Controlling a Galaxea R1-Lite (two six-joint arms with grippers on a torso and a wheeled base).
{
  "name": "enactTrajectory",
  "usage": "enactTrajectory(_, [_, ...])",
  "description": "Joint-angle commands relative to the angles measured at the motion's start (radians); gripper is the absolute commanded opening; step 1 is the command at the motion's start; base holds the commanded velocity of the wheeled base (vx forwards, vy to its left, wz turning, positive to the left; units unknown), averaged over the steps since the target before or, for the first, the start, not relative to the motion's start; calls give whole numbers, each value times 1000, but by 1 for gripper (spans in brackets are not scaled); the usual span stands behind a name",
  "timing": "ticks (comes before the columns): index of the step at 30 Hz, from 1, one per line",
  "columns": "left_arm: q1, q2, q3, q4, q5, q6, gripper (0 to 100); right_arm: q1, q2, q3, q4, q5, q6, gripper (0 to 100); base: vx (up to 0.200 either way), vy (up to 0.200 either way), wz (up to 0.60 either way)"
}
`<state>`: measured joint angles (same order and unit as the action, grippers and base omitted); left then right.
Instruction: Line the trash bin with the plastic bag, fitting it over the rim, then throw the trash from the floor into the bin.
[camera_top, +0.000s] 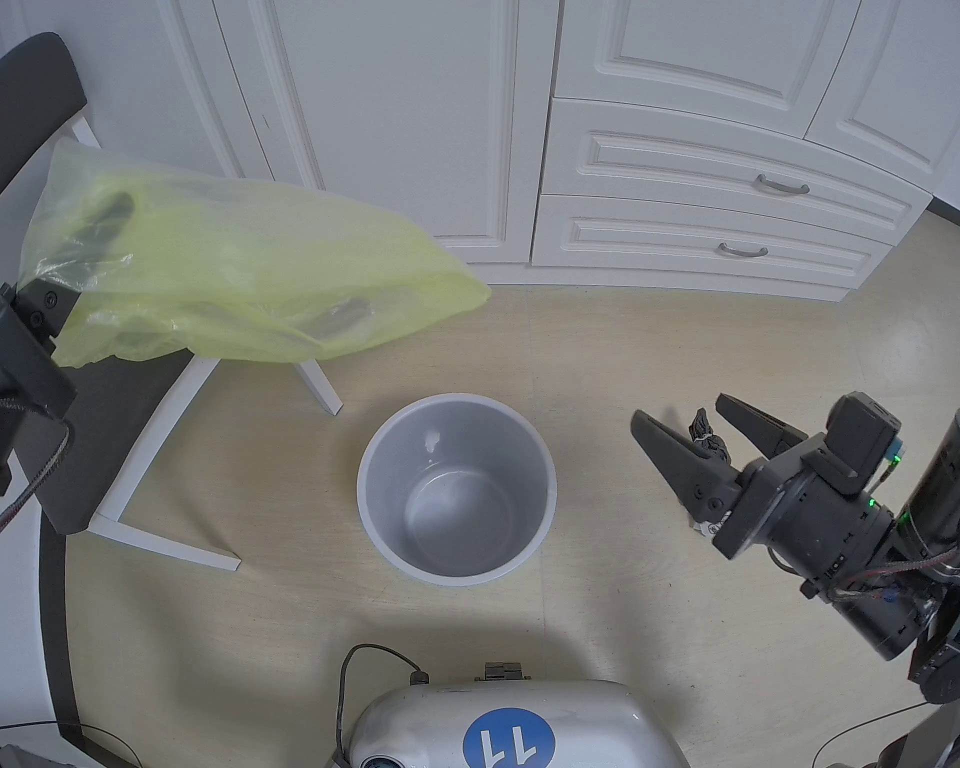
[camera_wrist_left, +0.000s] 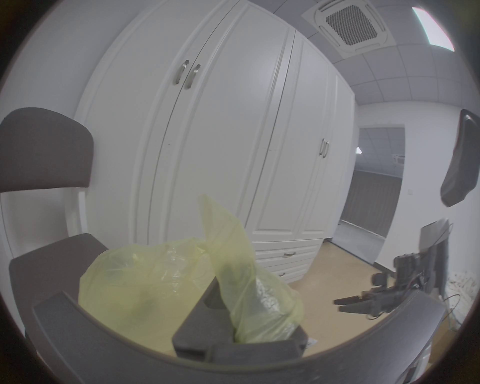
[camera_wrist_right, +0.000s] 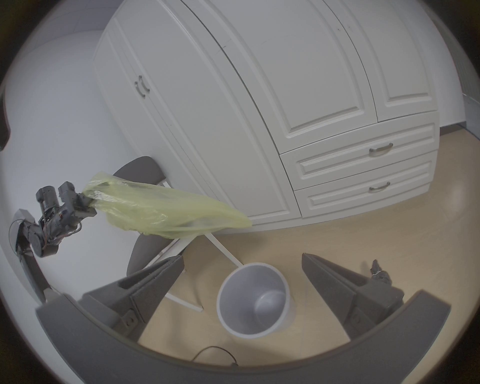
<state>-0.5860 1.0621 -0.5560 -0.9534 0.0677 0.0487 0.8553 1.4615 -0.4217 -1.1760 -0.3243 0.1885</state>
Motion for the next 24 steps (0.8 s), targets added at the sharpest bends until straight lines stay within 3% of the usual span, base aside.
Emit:
enactTrajectory(1, [-97,-17,11,-5,0,-1,0,22,172,-8,-119,-30,25,100,0,0,0])
enactTrajectory(2, [-97,-17,11,-5,0,-1,0,22,172,-8,-119,-30,25,100,0,0,0])
enactTrajectory(3, [-147,-21,16,-5,-2,-10,0,22,227,-11,-218,-33,28,100,0,0,0])
enactTrajectory(7, [-207,-11,31,-5,-6,-41,0,22,273,-11,-289,-52,26,100,0,0,0])
enactTrajectory(24, [-249,-7,83,-42,-63,-50,0,10,244,-25,-295,-56,16,100,0,0,0])
